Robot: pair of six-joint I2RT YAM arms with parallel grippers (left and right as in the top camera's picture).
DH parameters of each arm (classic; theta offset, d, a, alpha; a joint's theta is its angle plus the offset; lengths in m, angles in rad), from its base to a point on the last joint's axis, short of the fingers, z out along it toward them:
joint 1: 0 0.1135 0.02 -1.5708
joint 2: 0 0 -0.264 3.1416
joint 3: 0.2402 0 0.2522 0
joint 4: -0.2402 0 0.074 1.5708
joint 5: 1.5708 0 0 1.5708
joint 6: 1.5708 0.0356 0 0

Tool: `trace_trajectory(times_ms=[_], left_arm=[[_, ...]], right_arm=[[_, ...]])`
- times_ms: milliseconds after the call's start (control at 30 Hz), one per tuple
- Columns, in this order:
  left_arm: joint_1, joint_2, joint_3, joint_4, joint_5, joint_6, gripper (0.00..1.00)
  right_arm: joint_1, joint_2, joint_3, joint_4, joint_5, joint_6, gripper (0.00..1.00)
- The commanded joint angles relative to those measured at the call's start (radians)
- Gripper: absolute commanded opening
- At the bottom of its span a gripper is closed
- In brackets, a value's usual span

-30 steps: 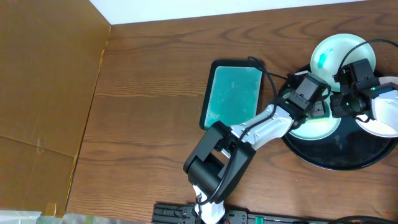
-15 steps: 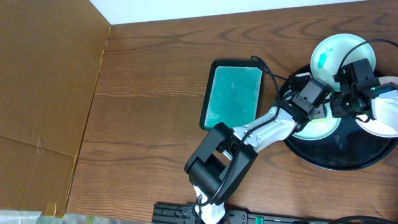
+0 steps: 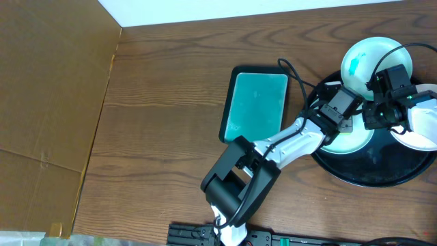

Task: Clean dirty plates on tray and stack at the side
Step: 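Grasp the sponge with the left gripper and scrub the held plate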

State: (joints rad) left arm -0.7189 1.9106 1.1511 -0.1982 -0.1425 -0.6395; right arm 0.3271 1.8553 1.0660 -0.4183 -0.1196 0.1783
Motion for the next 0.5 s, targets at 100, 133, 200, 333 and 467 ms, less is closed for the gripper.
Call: trace_trajectory(times_ms=[100,133,200,333,467], left_arm=[[0.022,-0.058,-0.023,-0.022,-0.011,0.032,0.67],[0.022,-0.053,-0.023,-0.021,0.013,0.027,0.67],[0.022,-0.042,-0.023,-0.019,0.056,0.001,0.68],[0.022,-0.021,-0.023,0.006,0.081,-0.001,0.68],[0.022,-0.021,-0.023,0.038,0.081,0.000,0.63]], right_arm=[[0.002,0.008,-0.002,-0.016,-0.012,0.000,0.01],[0.002,0.008,-0.002,-0.016,-0.012,0.000,0.02],[0.002,0.008,-0.002,-0.016,-0.012,0.000,0.01],[0.002,0.008,-0.002,-0.016,-0.012,0.000,0.01],[0.002,0.008,-0.002,-0.015,-0.012,0.000,0.01]])
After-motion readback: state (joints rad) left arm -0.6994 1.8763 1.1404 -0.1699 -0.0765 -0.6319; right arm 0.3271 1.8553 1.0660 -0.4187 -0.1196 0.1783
